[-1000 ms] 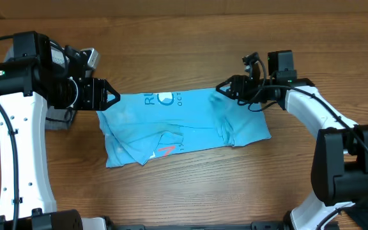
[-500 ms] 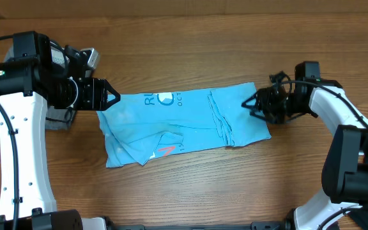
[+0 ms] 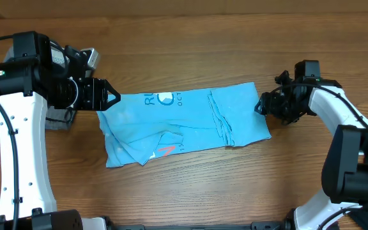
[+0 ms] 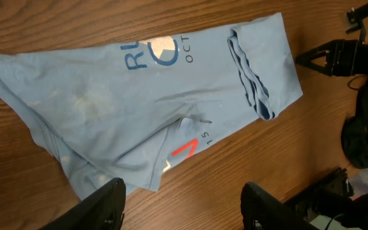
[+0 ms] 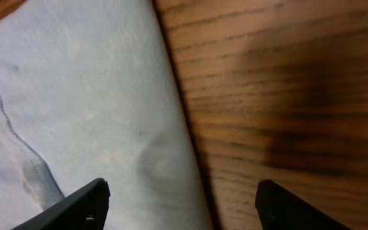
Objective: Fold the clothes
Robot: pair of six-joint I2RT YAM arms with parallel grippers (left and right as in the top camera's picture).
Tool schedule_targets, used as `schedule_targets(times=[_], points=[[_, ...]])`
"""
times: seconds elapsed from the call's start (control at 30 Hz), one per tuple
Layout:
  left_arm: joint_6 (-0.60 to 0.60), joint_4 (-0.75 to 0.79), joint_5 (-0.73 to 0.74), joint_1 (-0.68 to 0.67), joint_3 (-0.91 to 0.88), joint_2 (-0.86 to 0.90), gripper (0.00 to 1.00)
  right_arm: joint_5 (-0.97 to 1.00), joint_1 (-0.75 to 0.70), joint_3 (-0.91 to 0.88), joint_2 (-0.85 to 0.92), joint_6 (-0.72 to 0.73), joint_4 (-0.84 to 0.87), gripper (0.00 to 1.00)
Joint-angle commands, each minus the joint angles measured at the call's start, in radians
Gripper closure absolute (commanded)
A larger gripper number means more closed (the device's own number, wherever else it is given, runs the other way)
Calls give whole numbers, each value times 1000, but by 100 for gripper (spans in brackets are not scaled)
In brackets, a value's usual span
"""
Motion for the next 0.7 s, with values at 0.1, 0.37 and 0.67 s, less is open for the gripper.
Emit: schedule_targets(times=[0.1,0.37,0.67], points=[[19,4,2,-7,16,-13,38,-159,-117,5,11,-36,37,21],[19,4,2,-7,16,-13,39,-235,-93,5,156,-80,35,35],[19,0,2,-7,16,-13,38,-347,-57,5,187,-156,-9,55]])
